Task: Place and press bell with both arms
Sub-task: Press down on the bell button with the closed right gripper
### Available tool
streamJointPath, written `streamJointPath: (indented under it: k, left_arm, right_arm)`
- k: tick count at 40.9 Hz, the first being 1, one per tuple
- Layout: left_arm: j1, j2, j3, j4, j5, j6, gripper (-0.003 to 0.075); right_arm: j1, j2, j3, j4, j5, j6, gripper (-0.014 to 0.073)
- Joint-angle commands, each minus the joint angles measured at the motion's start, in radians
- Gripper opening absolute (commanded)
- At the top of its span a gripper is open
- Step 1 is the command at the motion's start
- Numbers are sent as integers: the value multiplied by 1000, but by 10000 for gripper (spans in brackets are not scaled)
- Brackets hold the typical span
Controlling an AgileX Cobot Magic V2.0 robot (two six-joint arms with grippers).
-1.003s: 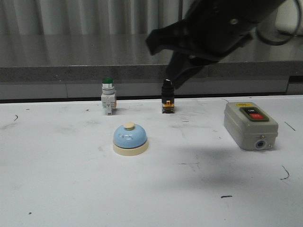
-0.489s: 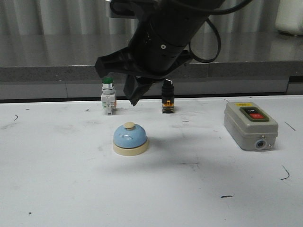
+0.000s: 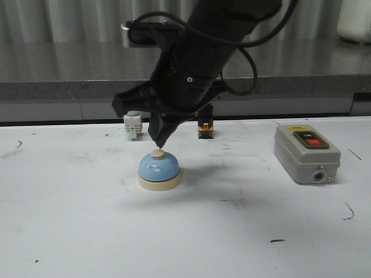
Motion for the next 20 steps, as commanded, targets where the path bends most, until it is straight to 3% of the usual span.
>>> streamJointPath:
  k: [1, 20]
  left_arm:
    - [3, 11, -27, -16, -91, -1, -20]
    - [3, 11, -27, -16, -91, -1, -20]
  right_arm:
    - [1, -25, -36, 5, -41, 0, -67]
    - [-1, -156, -36, 6, -38, 0, -67]
